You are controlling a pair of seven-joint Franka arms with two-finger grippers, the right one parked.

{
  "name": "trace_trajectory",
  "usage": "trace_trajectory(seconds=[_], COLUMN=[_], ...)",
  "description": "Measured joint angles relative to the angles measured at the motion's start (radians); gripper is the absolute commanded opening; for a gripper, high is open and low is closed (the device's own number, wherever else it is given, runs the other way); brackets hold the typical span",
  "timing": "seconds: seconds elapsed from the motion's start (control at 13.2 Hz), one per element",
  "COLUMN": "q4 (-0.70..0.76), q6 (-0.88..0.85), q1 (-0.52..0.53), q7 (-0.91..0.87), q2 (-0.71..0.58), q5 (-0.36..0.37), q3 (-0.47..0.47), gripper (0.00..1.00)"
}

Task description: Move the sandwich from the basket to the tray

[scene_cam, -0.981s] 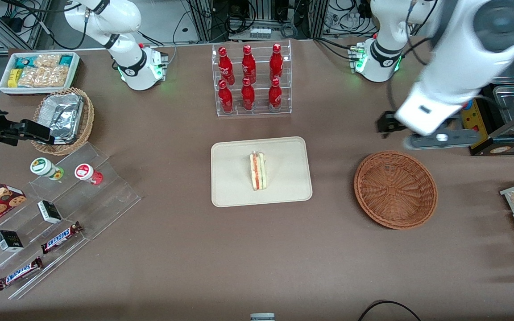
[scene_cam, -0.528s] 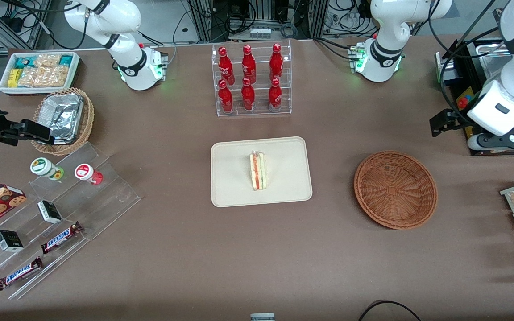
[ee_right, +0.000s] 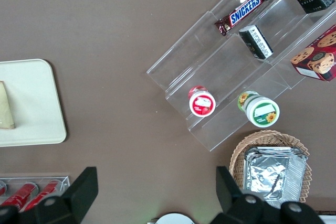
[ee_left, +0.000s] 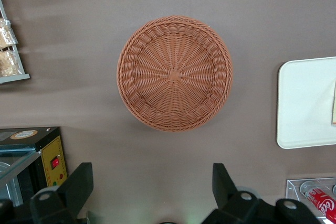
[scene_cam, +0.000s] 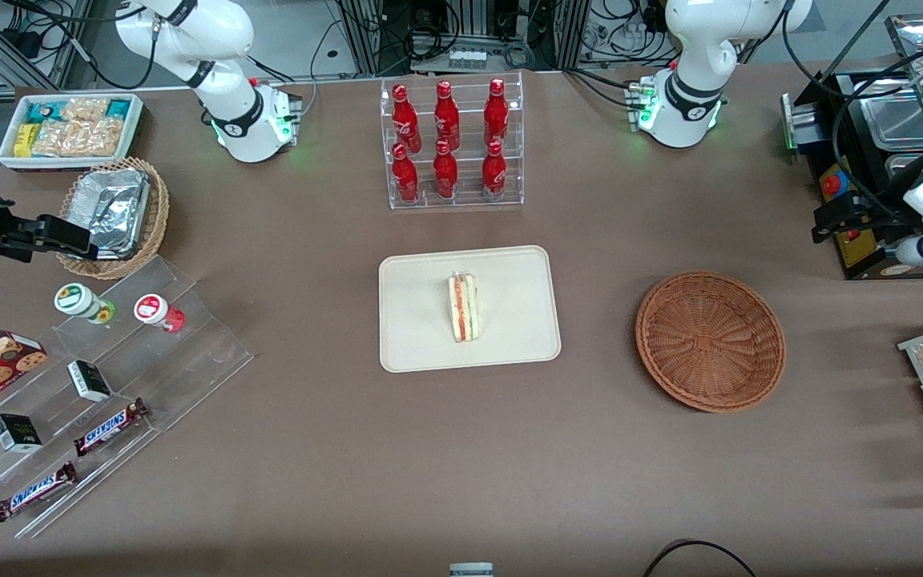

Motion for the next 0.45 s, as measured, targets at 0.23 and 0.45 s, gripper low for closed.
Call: trace_trajectory(seconds=[0.23,0.45], q4=[0.013,0.046], q6=[0.001,-0.018], q1=[-0.001,-0.002], q7=[-0.001,-0.012], q2=[-0.002,-0.003], q5=[0.0,0.0], q3=[-0.006,-0.008], gripper=[1.0,1.0])
